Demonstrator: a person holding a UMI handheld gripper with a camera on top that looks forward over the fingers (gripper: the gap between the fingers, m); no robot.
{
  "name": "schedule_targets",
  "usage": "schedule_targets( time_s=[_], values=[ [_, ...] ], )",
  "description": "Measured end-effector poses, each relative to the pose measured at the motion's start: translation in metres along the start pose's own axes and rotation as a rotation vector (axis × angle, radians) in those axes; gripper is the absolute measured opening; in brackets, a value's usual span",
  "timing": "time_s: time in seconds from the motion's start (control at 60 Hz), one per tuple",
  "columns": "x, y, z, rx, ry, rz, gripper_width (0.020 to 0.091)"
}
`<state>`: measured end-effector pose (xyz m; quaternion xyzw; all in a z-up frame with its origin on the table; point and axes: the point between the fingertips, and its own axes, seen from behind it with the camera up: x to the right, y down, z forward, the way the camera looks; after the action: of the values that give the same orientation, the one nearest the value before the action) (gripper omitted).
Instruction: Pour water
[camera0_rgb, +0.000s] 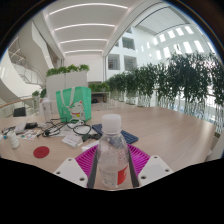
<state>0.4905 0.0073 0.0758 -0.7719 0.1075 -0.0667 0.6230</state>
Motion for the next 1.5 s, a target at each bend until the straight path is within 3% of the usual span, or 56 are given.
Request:
schedule_targets(
  time_s=[0.1, 0.233, 0.333, 0.5, 0.65, 0.833, 1.0, 1.167, 1.5],
  values=[
    [0.001, -0.001, 0.003, 0.024, 0.035, -0.015, 0.0425],
    [0.000, 0.003, 0.006, -0.027, 0.065, 0.008, 0.0325],
    [-0.014, -0.002, 0.003, -0.088, 0.043, 0.036, 0.0325],
    [-0.092, -0.116, -0.010, 0.004, -0.038, -0.194, 0.0324],
    [-0.229, -0.185, 0.001, 0.076, -0.107, -0.729, 0.0323],
    [-0.385, -0.164, 0.021, 0.180, -0.121, -1.492, 0.0323],
    [-0.456, -0.119, 0.032, 0.282, -0.112, -2.089, 0.0323],
    [-0.471, -0.113, 0.042, 0.281, -0.015, -2.443, 0.0322],
    [-0.477, -0.111, 0.045, 0.267, -0.115, -2.318, 0.0323]
  ],
)
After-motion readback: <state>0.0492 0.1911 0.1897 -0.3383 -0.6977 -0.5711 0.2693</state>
